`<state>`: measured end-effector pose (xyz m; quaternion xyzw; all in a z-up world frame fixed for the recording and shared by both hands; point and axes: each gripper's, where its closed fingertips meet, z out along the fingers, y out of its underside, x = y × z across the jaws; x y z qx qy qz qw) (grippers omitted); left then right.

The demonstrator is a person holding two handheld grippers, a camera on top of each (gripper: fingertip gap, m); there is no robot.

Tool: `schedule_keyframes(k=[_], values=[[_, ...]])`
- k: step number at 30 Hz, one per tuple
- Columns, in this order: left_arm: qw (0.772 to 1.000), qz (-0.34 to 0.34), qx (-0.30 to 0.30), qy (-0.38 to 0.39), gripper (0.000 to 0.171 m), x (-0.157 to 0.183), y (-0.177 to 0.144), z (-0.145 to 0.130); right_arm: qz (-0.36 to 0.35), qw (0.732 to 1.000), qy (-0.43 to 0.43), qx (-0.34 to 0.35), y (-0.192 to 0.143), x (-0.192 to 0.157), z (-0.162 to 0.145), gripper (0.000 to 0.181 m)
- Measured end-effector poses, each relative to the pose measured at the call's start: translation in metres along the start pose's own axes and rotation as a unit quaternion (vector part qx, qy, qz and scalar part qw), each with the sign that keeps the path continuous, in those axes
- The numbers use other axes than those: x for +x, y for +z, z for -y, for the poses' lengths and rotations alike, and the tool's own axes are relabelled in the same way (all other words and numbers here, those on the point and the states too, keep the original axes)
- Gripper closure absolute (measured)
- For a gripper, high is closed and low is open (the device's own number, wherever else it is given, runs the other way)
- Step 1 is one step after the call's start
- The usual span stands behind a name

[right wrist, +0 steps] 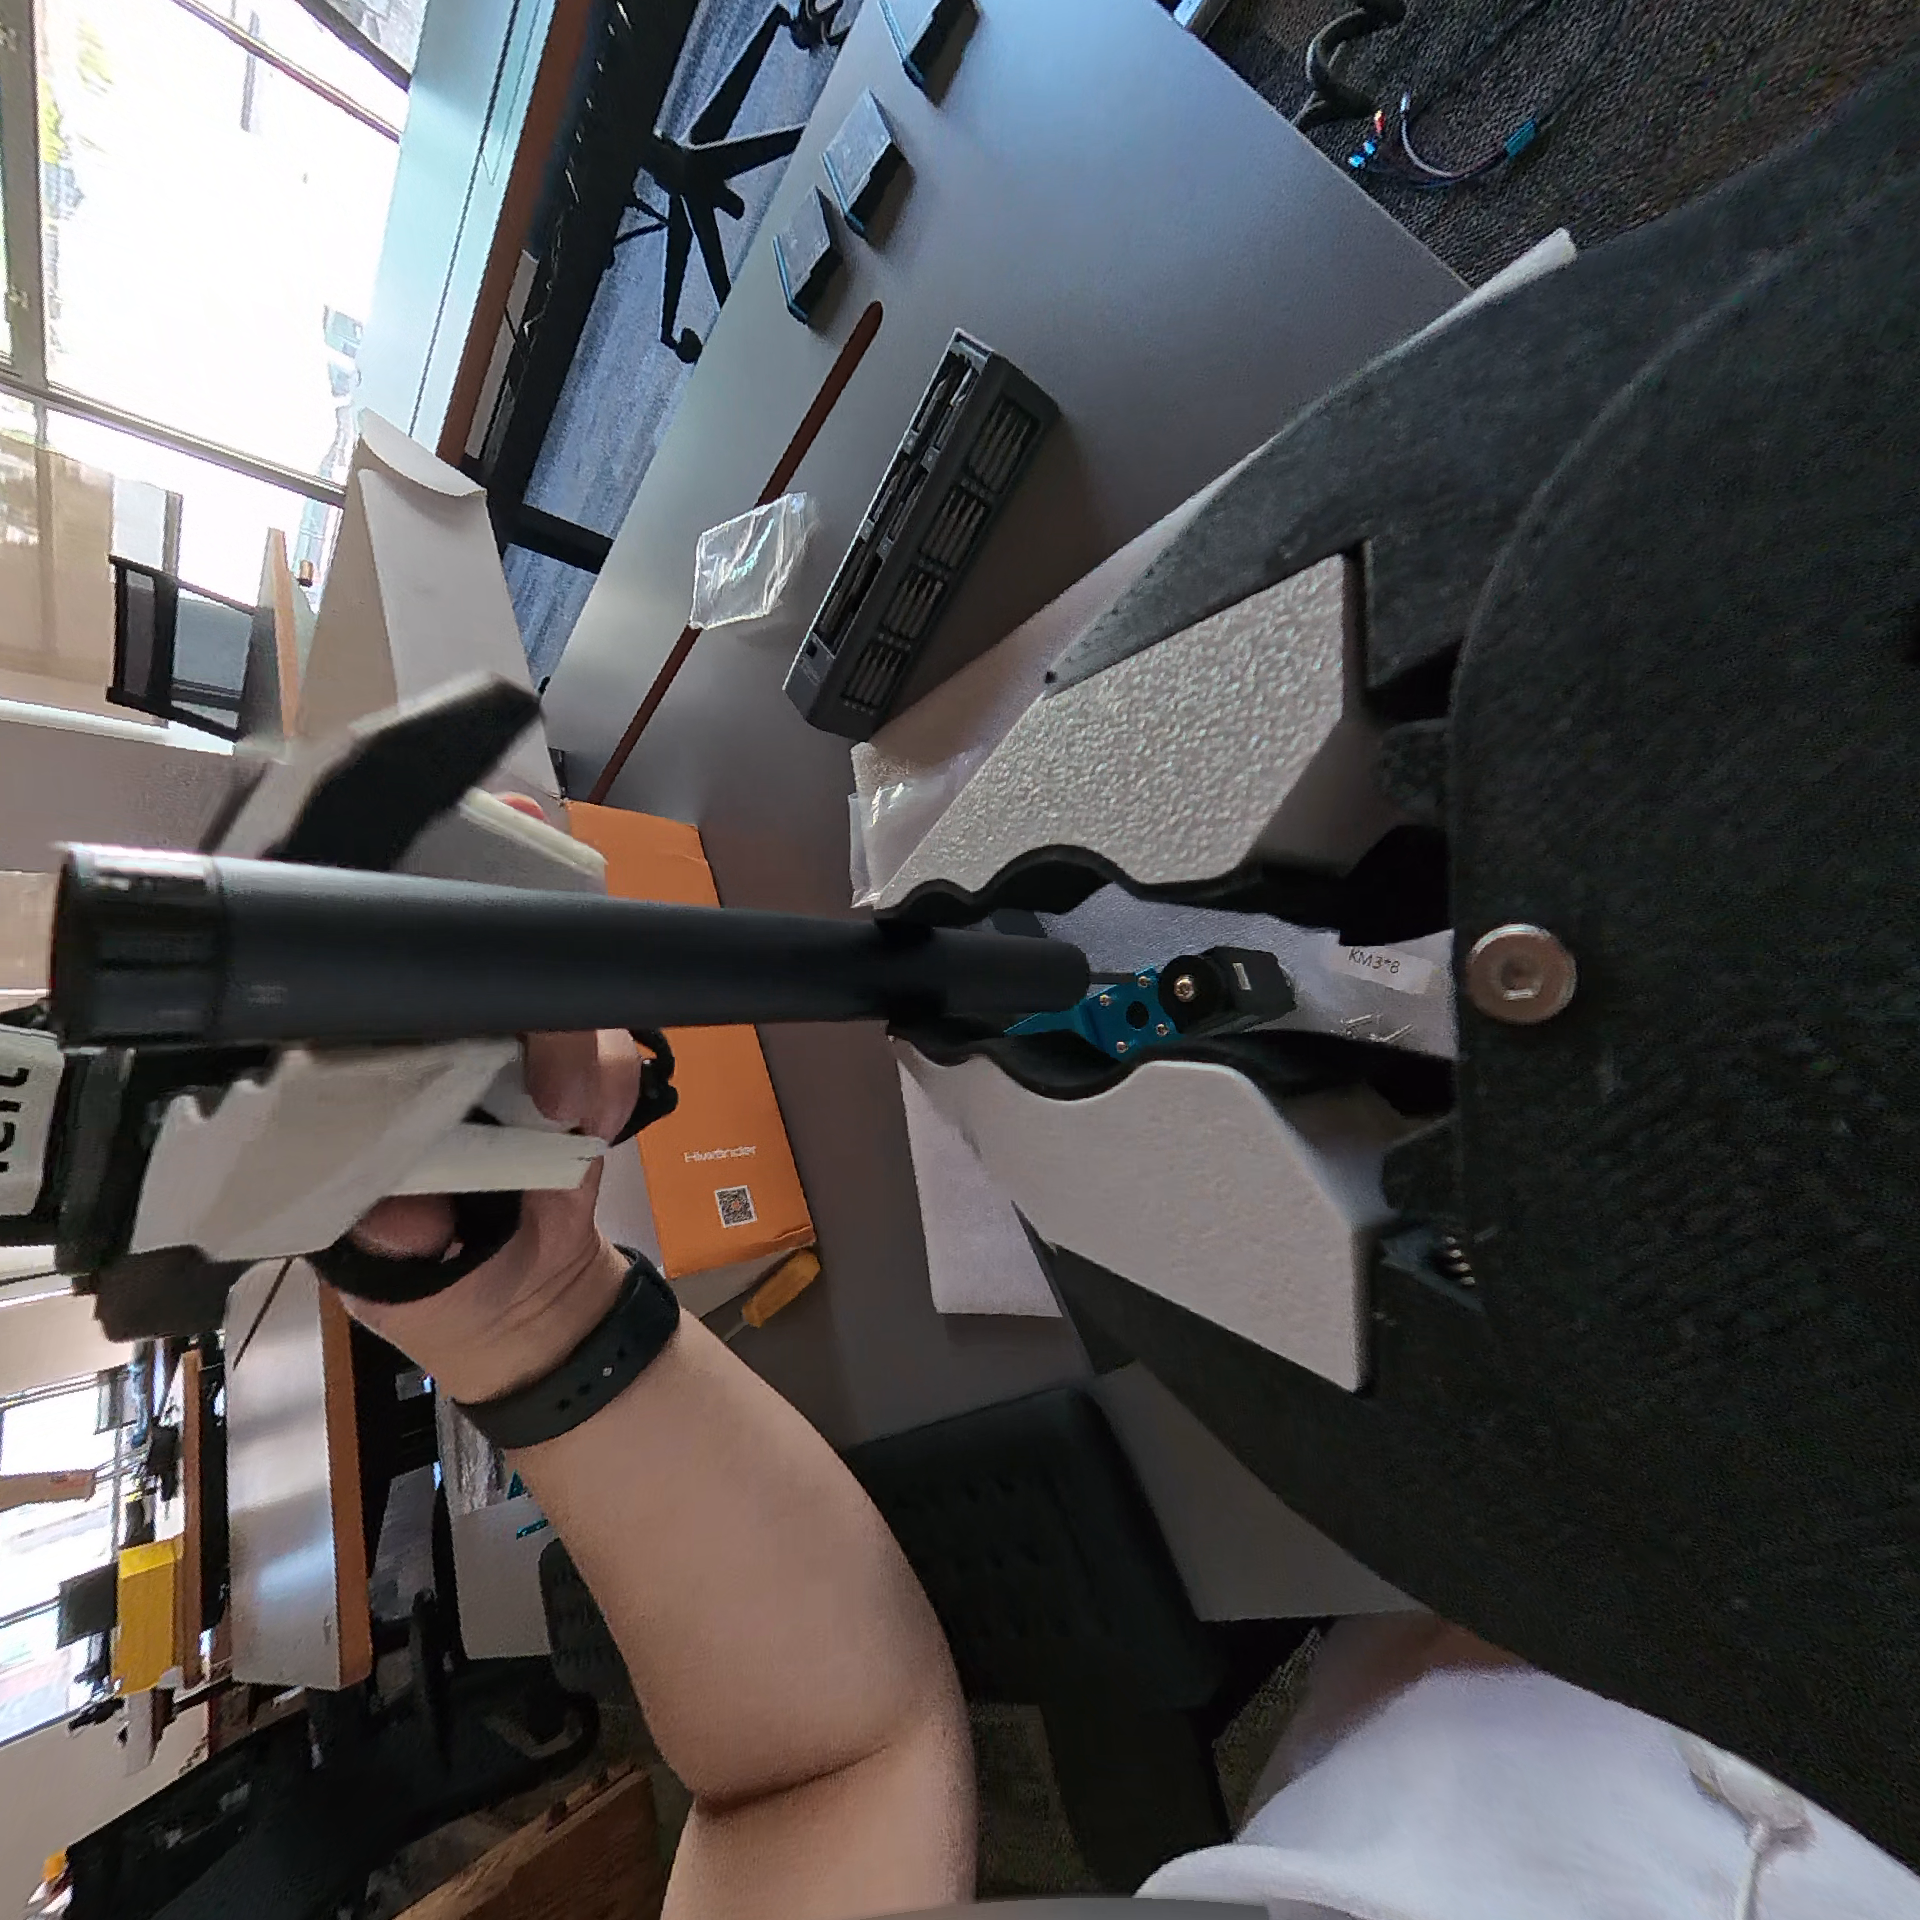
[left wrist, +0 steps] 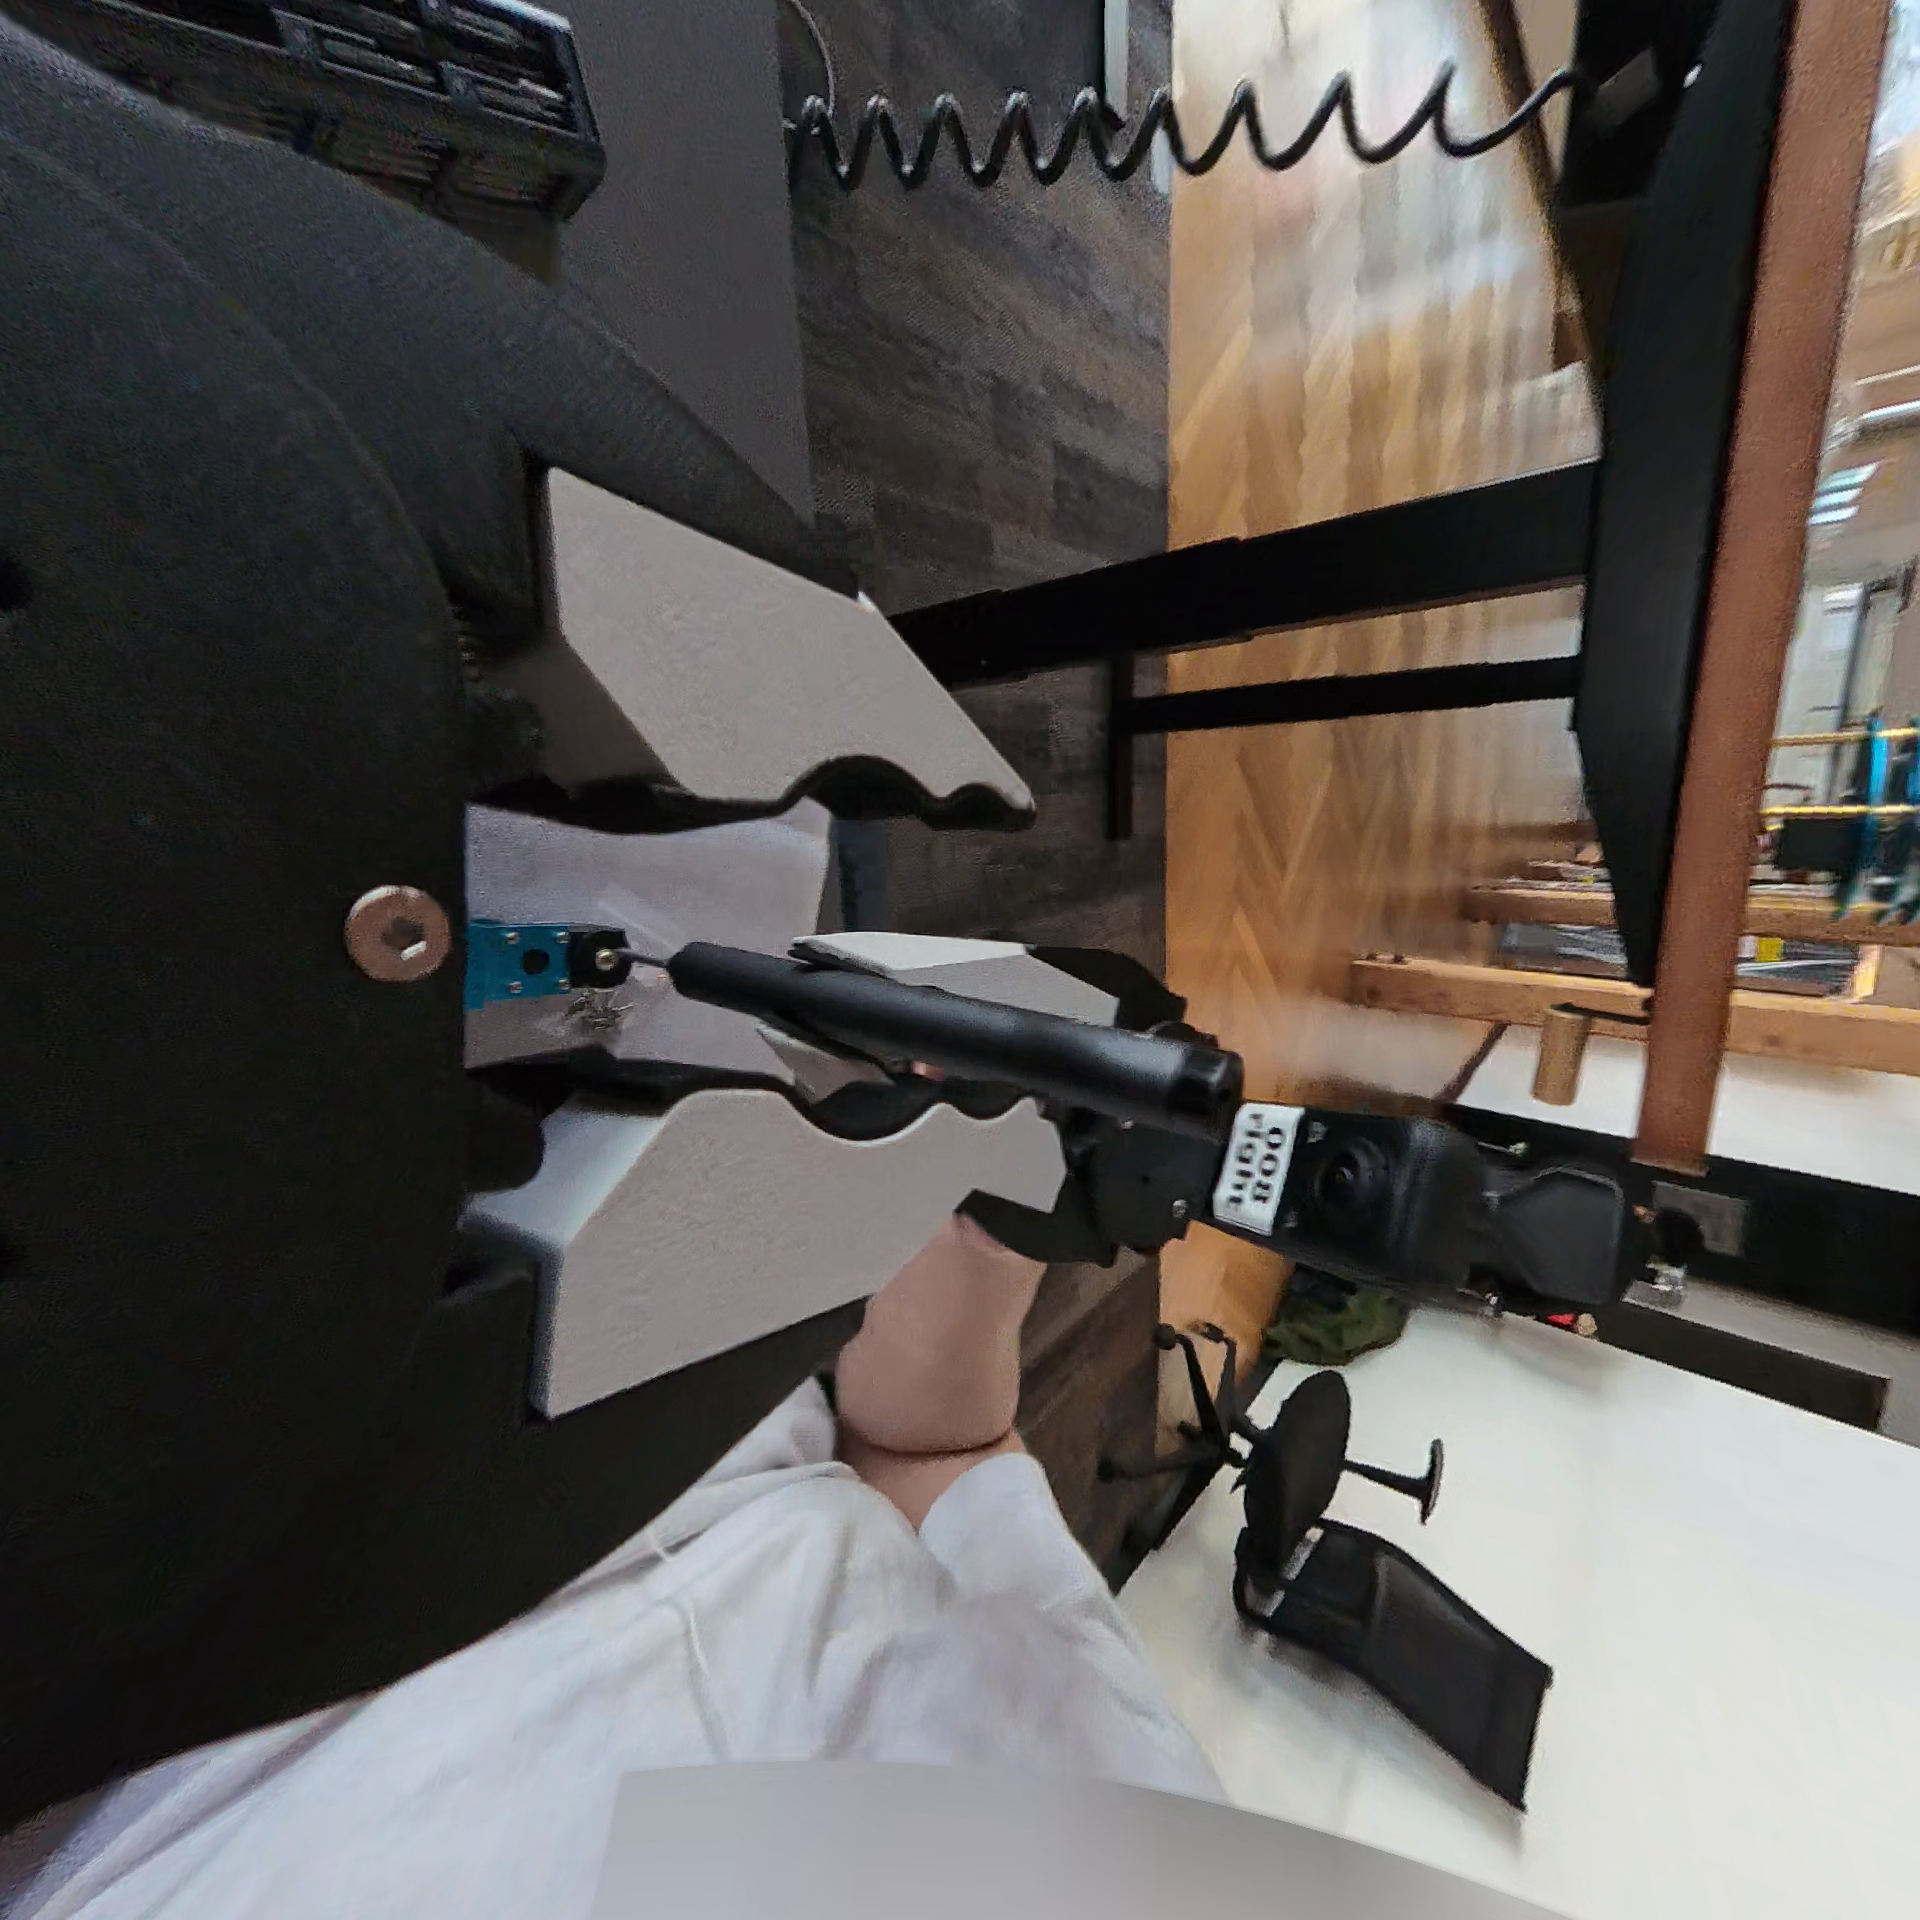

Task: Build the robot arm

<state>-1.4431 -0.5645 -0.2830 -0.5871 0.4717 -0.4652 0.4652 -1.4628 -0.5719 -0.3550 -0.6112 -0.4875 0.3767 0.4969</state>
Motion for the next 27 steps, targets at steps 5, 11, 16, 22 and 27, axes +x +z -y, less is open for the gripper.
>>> schedule_keyframes(k=[5, 11, 16, 22, 27], values=[[1.0, -0.006, -0.004, 0.001, 0.127, 0.001, 0.002, -0.012, 0.002, 1.0, -0.005, -0.003, 0.004, -0.001, -0.004, 0.165], [1.0, -0.006, -0.005, -0.018, 0.11, -0.003, 0.005, -0.019, 0.005, 1.0, -0.008, -0.011, 0.006, 0.0, -0.011, 0.165], [0.999, -0.026, -0.015, -0.01, 0.113, 0.001, 0.016, -0.031, 0.016, 1.0, -0.008, -0.02, 0.008, 0.0, -0.016, 0.165], [0.999, -0.042, -0.008, -0.01, 0.126, 0.007, 0.022, -0.031, 0.029, 0.999, -0.013, -0.018, 0.008, -0.003, -0.011, 0.165], [0.999, -0.046, 0.012, 0.016, 0.152, 0.015, 0.016, -0.021, 0.035, 0.999, -0.014, -0.019, 0.01, -0.002, -0.01, 0.165]])
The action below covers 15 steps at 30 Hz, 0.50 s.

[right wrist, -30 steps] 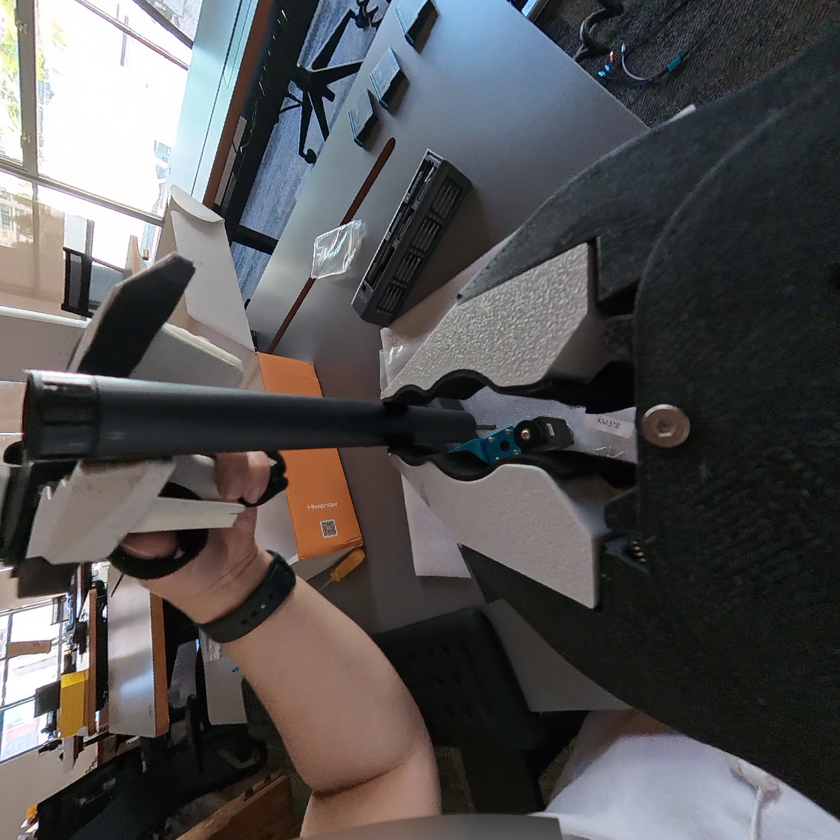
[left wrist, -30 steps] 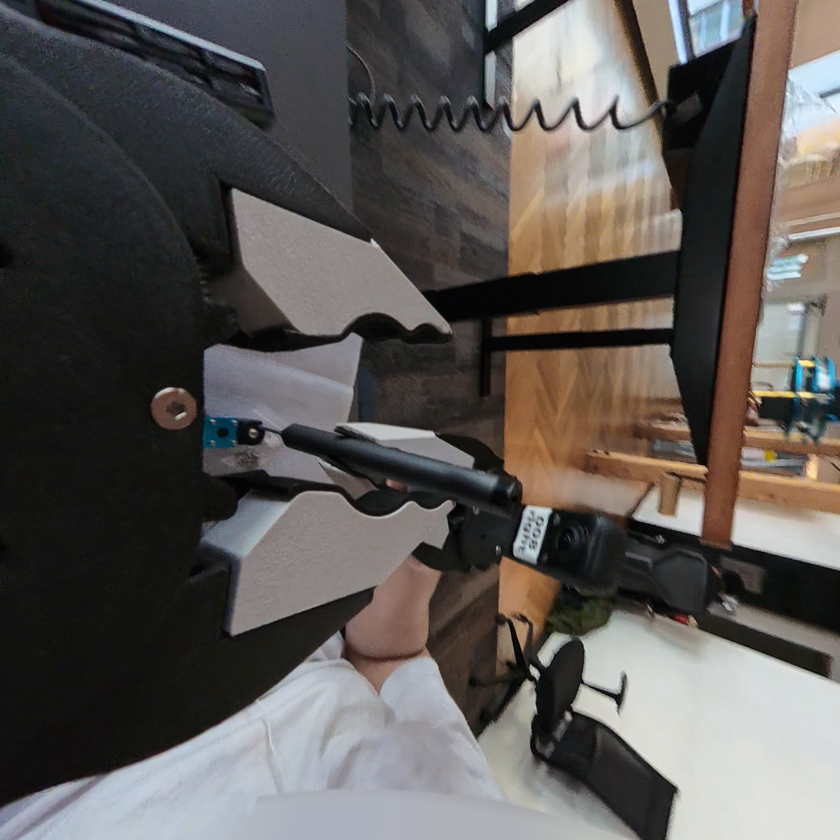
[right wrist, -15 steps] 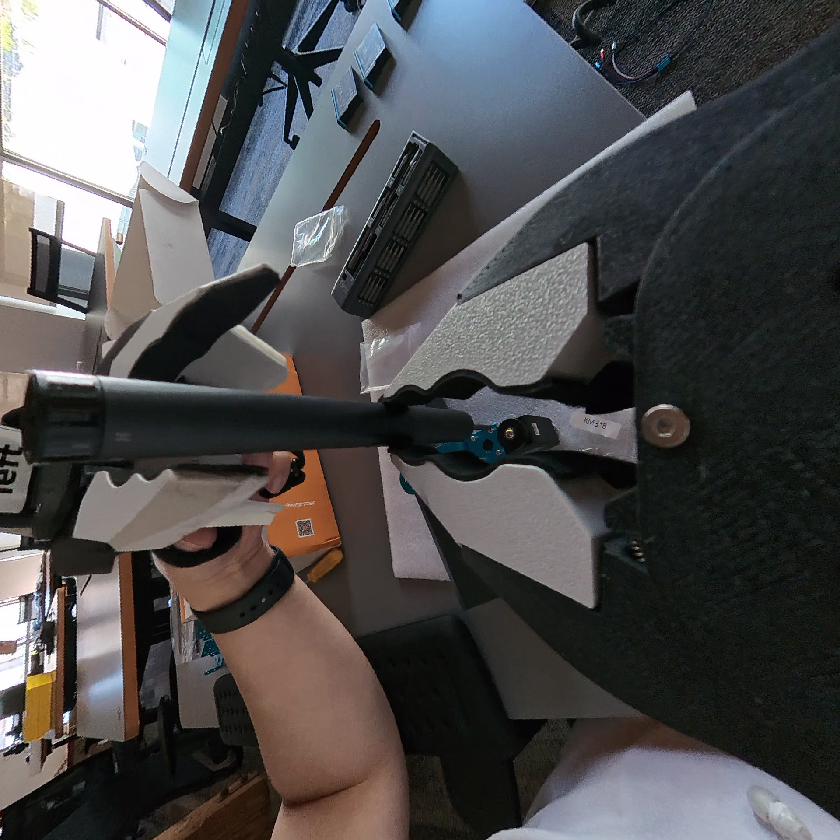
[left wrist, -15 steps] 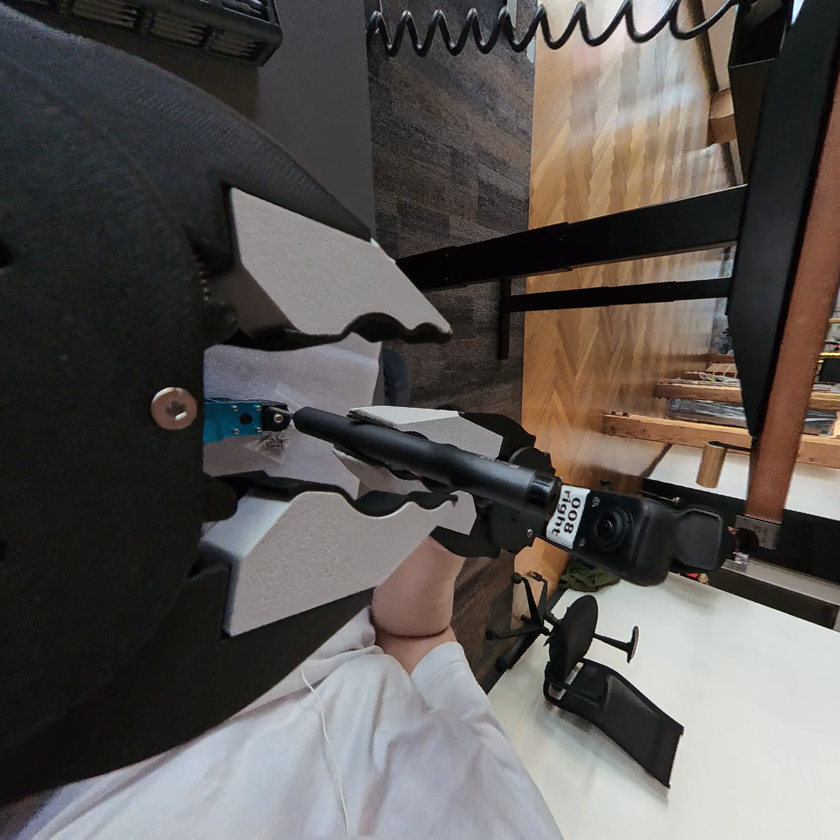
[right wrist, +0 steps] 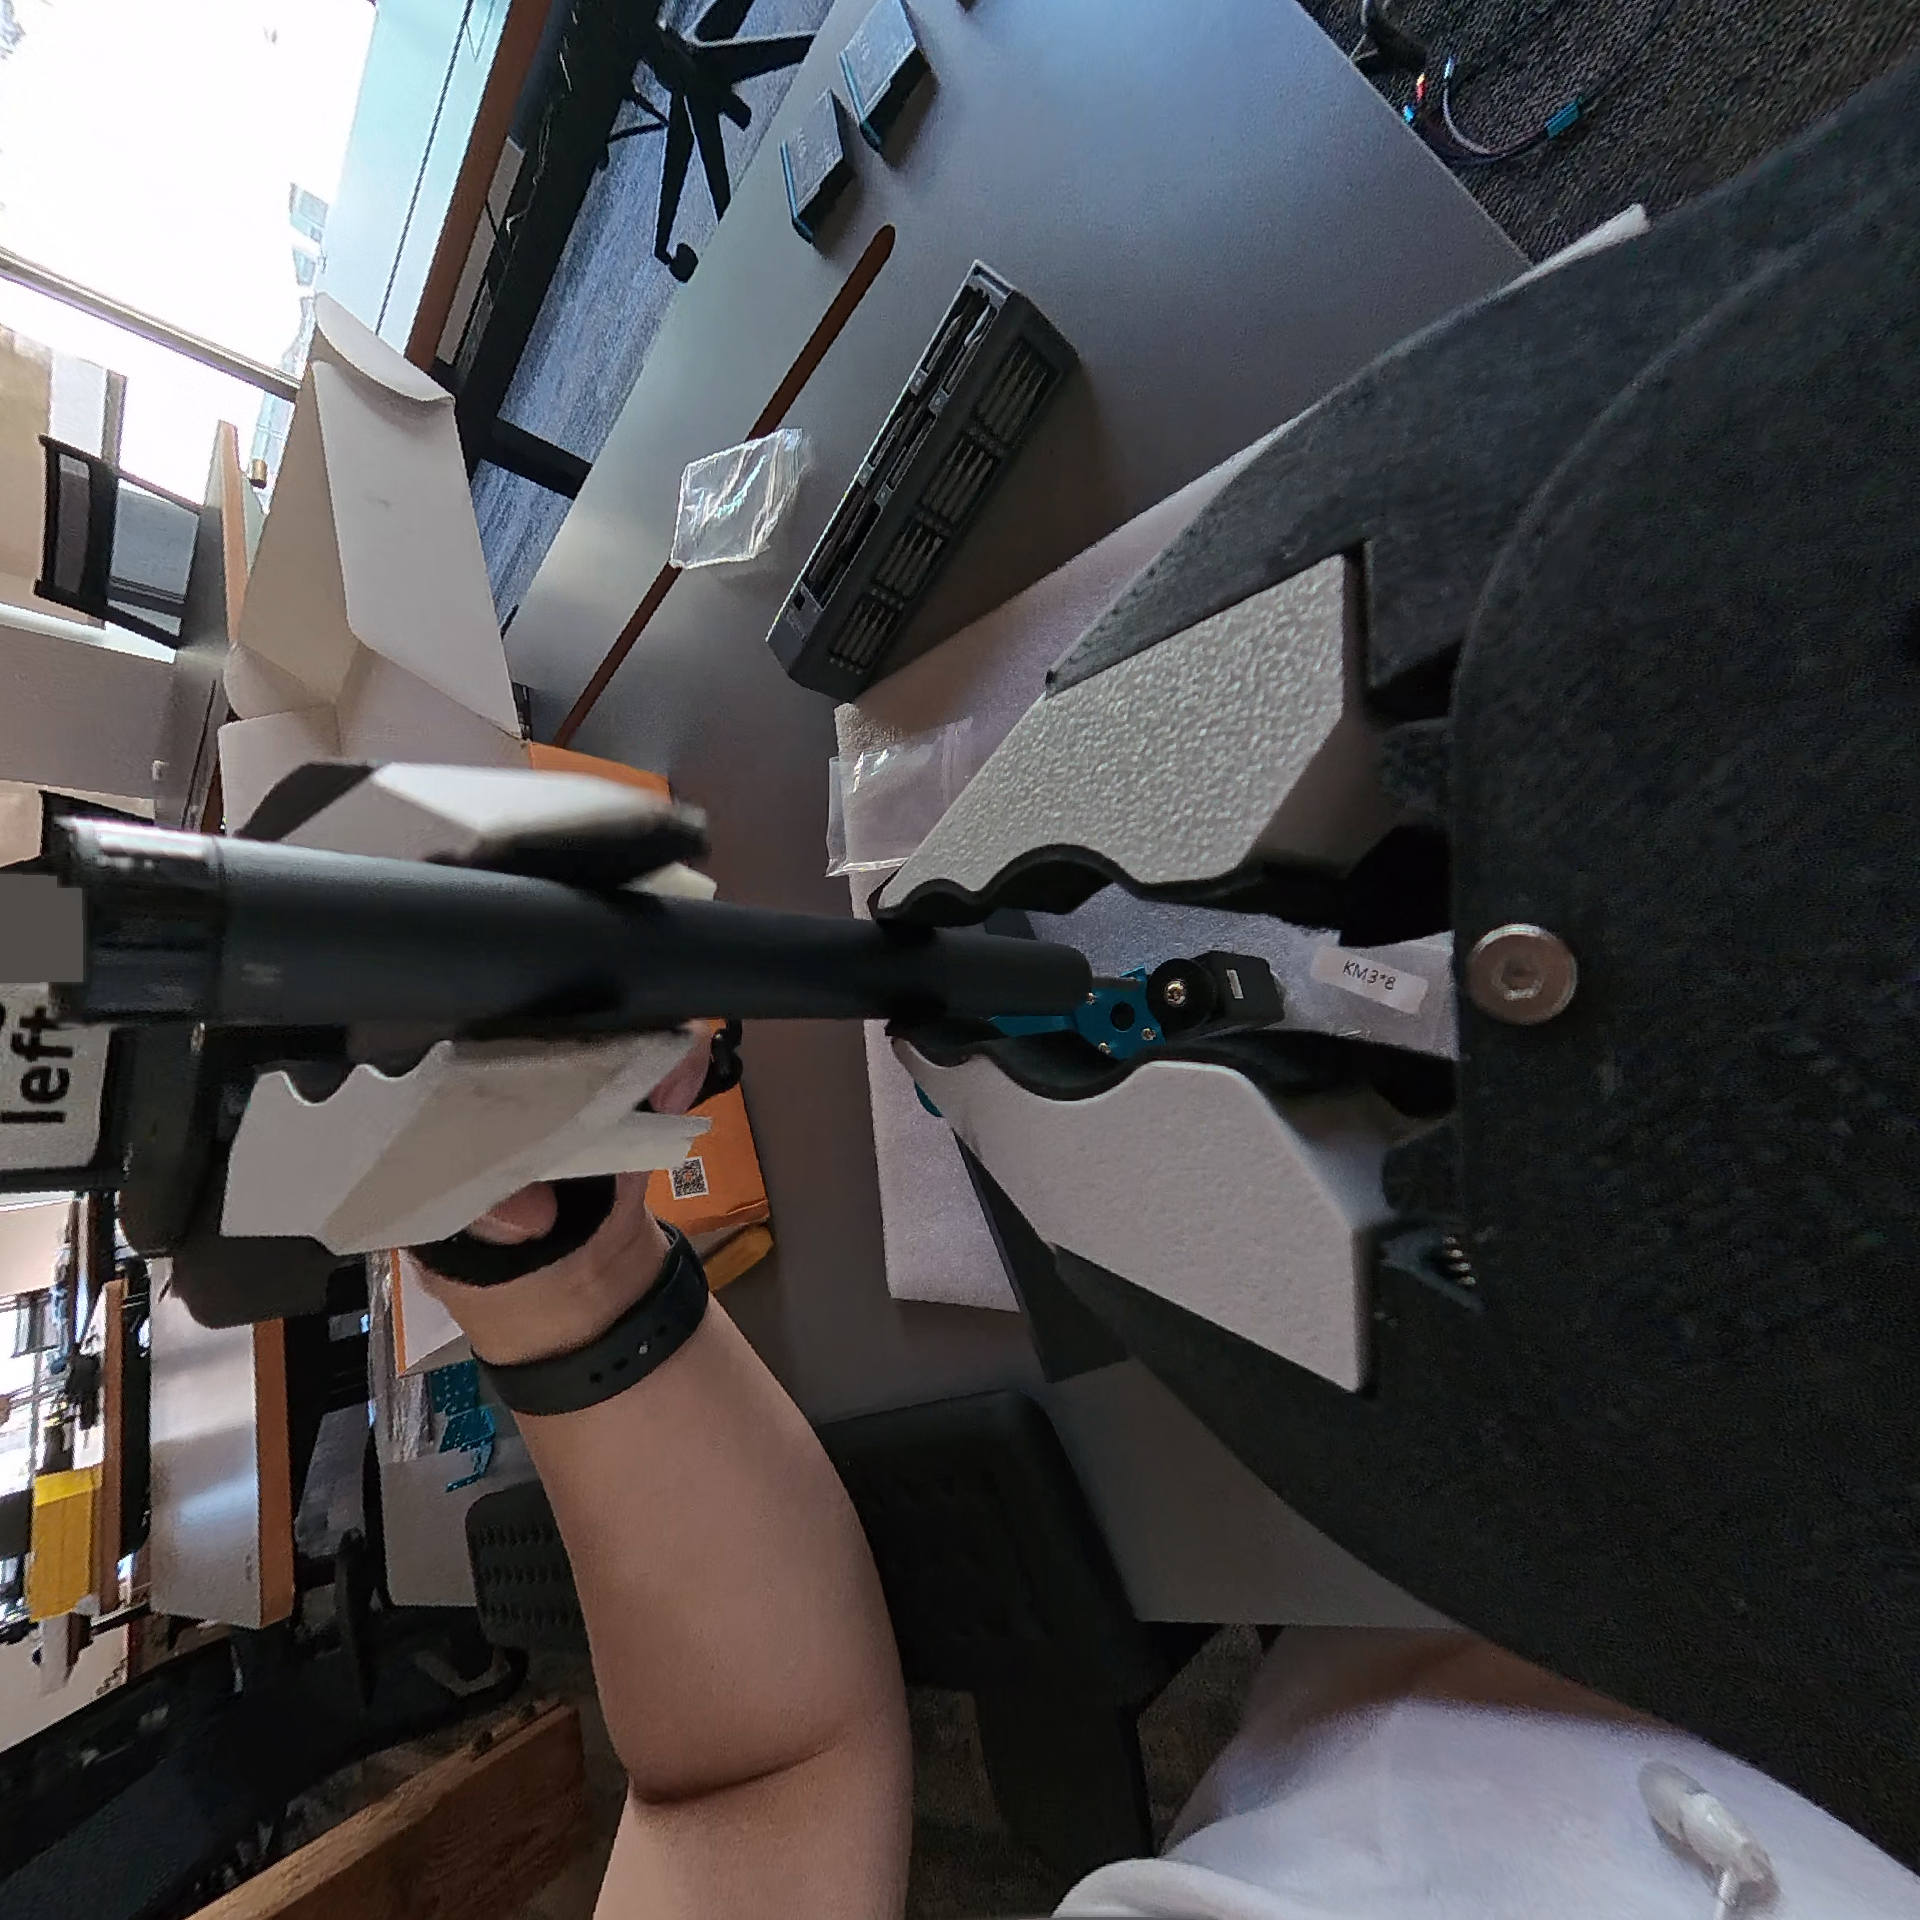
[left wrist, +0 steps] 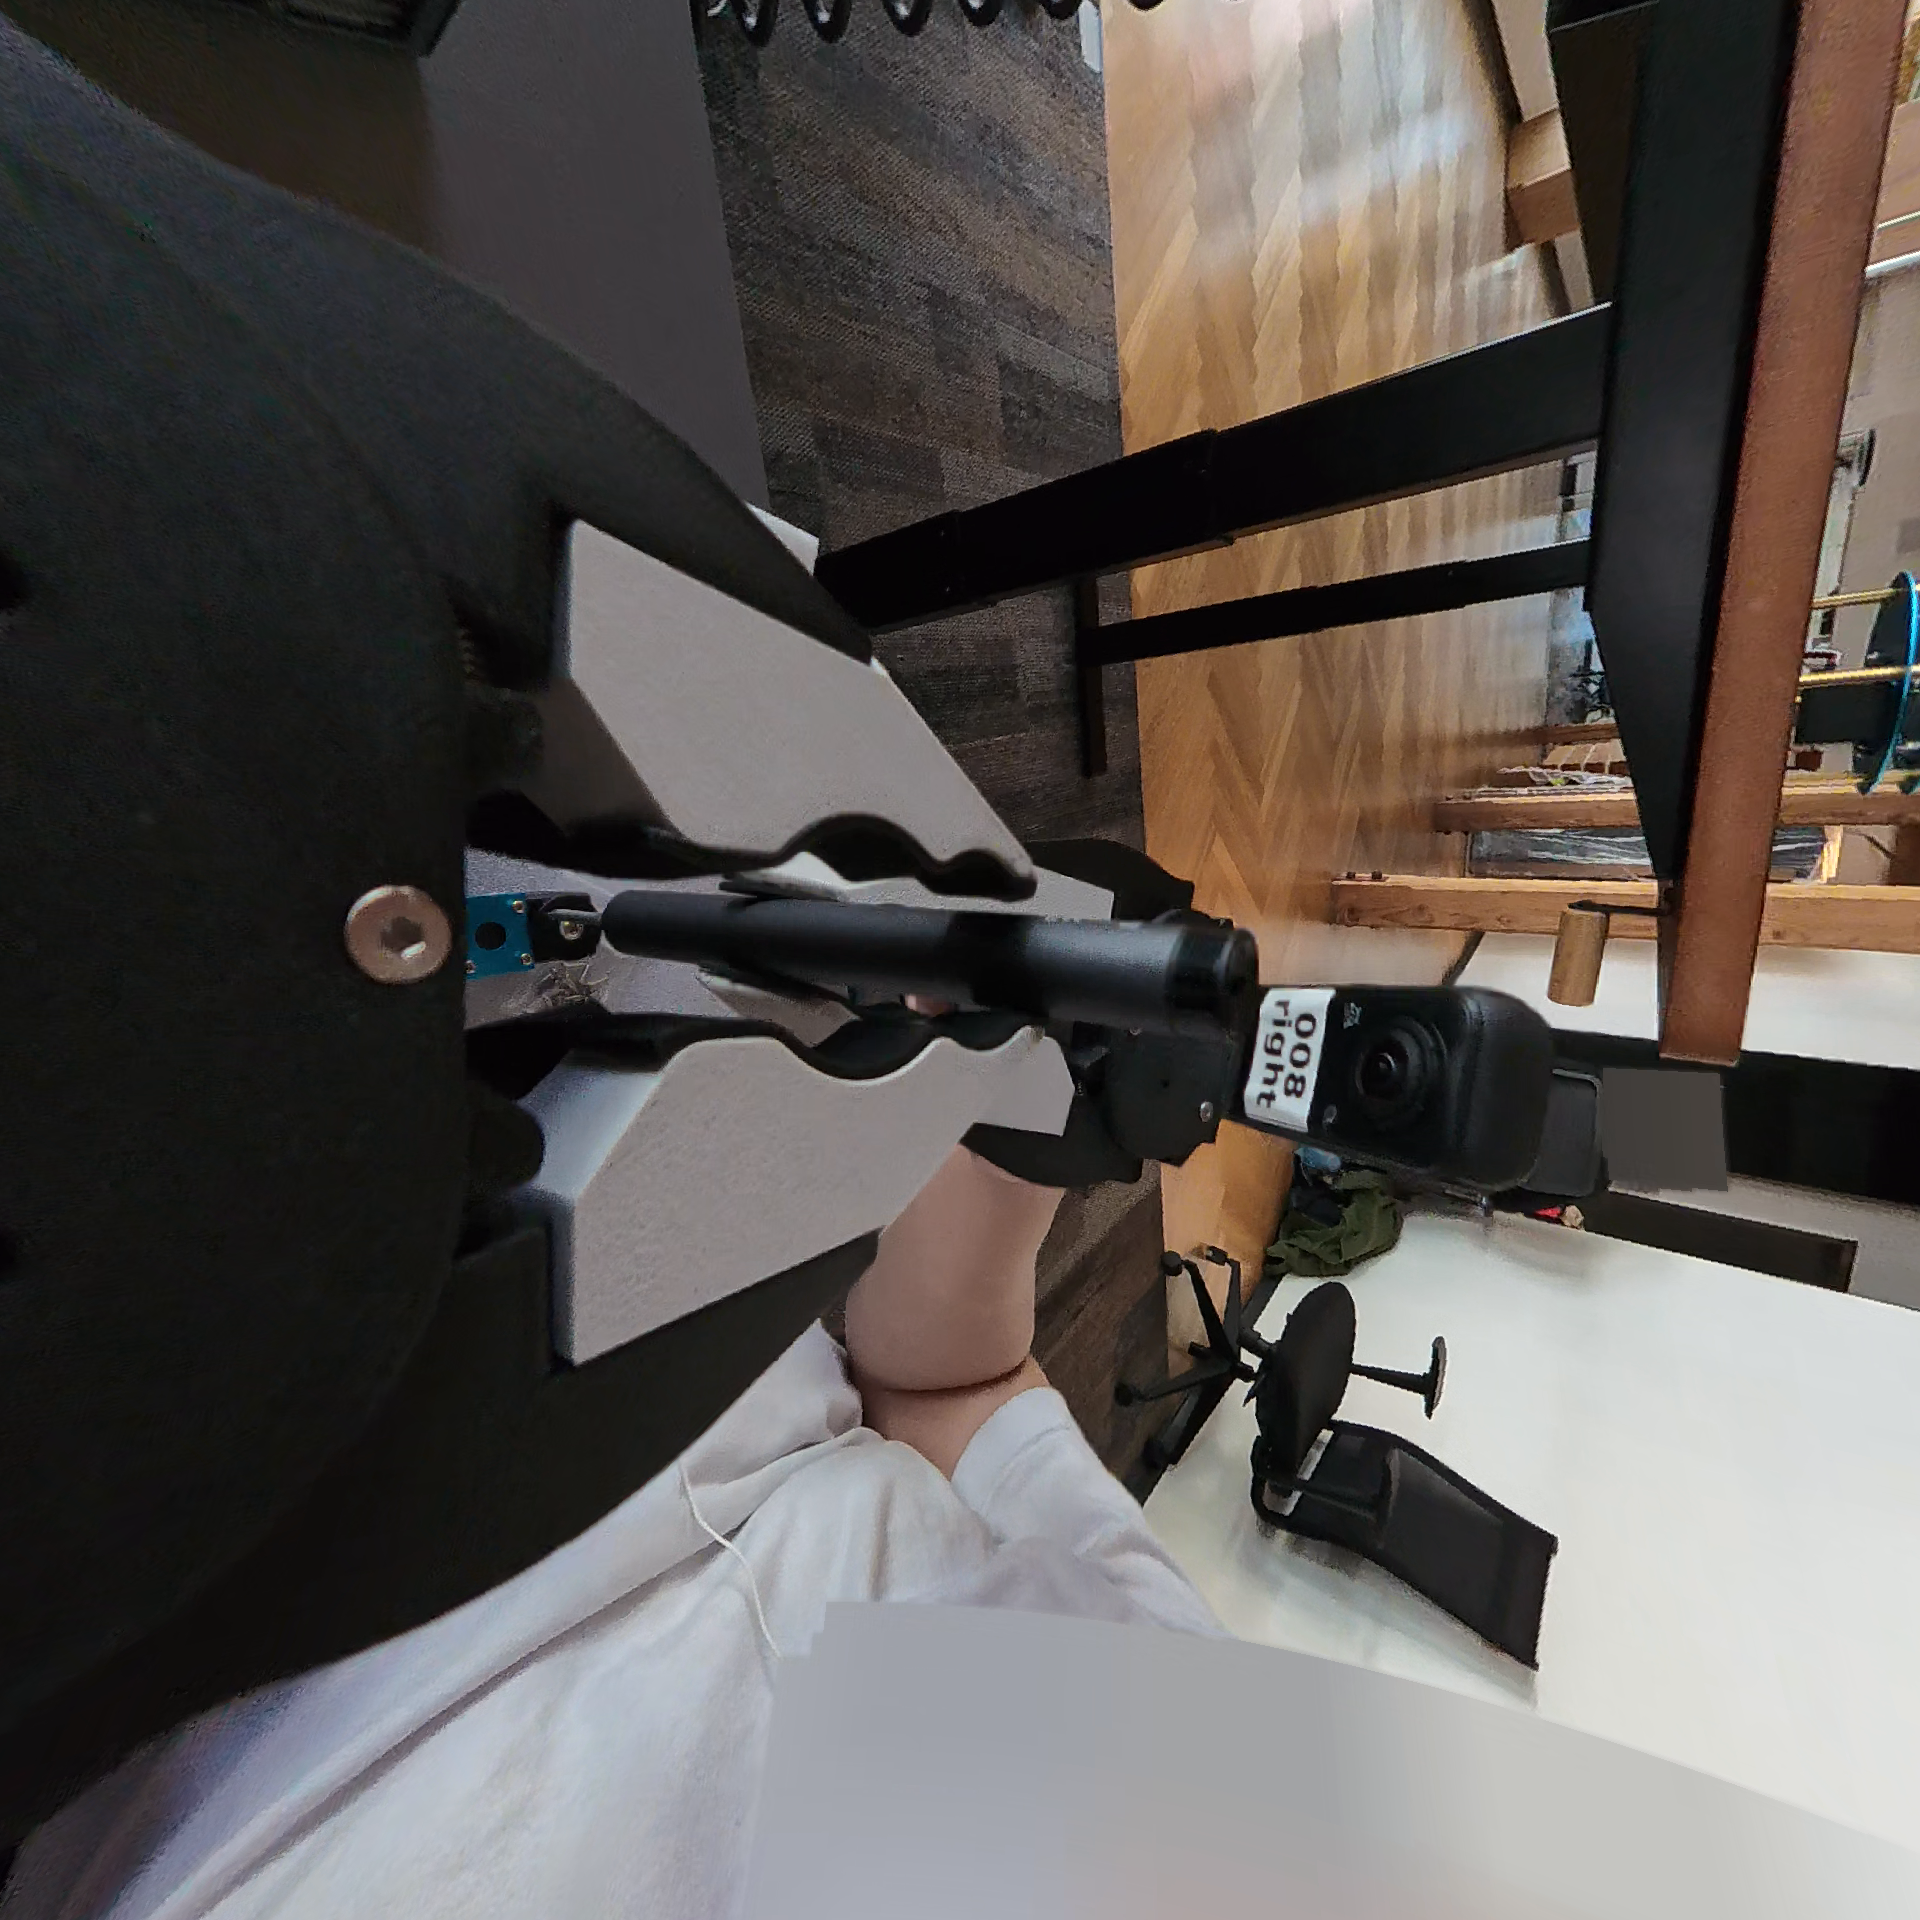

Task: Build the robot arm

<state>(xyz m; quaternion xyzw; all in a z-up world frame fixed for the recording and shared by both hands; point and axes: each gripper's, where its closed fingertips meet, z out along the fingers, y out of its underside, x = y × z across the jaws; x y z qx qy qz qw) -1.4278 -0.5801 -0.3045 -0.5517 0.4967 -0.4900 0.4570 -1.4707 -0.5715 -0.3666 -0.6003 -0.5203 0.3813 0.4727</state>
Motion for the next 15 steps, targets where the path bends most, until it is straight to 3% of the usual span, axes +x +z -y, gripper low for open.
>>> schedule_keyframes(k=[5, 8, 10, 15], values=[[1.0, -0.004, -0.006, 0.002, 0.154, 0.0018, -0.0043, -0.0014, 0.01, 1.0, 0.003, 0.005, 0.0013, -0.0017, 0.0002, 0.165], [1.0, 0.005, 0.003, -0.002, 0.137, -0.0005, -0.0042, 0.003, 0.013, 1.0, -0.002, 0.005, 0.0032, -0.0028, 0.0014, 0.165], [1.0, 0.001, 0.004, 0.0, 0.155, 0.0005, -0.0046, 0.0033, 0.013, 1.0, 0.001, 0.004, 0.004, -0.0011, 0.0009, 0.165], [1.0, 0.005, 0.002, 0.0, 0.155, -0.0017, -0.0073, 0.0019, 0.02, 1.0, 0.007, 0.011, 0.005, -0.0003, 0.0001, 0.165]])
